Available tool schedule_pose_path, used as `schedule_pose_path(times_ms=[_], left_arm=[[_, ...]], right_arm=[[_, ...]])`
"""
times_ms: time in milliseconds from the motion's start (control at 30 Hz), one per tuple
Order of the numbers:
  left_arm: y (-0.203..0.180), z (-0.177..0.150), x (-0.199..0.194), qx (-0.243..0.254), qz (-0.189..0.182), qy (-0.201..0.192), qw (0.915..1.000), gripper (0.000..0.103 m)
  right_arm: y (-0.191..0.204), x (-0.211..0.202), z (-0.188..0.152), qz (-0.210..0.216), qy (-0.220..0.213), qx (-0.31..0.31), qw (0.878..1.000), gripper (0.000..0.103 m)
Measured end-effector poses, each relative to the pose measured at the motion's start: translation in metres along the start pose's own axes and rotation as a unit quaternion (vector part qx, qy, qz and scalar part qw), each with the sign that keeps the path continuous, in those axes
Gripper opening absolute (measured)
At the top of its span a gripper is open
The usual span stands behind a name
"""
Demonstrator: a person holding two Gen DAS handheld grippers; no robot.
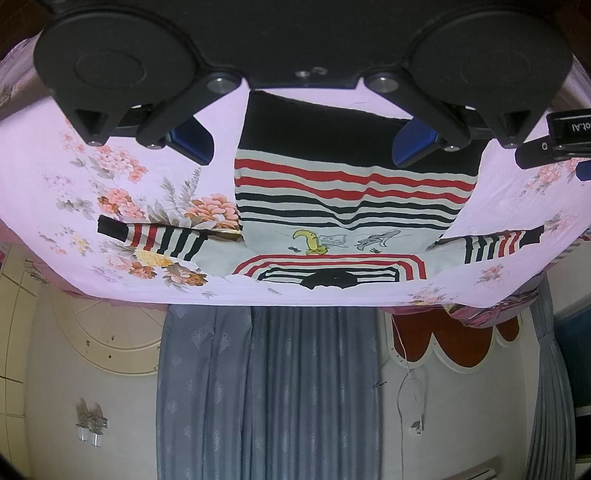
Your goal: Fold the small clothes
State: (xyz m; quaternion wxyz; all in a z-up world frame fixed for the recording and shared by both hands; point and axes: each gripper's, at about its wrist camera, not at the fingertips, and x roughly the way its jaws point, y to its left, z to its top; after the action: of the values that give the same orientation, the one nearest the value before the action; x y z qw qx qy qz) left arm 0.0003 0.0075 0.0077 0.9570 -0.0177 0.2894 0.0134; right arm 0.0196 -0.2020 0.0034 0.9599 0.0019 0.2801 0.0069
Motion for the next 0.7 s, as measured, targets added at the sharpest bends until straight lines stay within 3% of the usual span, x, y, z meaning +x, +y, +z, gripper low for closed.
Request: schedule_pose_path(times_ms=[700], left_arm=[[0.0007, -0.0026, 0.0029, 0.0, -0.002, 0.0, 1.0, 0.103]], right_arm=[[0.0083, 0.005, 0.0013, -0.007, 0.002, -0.001, 1.0, 0.102]])
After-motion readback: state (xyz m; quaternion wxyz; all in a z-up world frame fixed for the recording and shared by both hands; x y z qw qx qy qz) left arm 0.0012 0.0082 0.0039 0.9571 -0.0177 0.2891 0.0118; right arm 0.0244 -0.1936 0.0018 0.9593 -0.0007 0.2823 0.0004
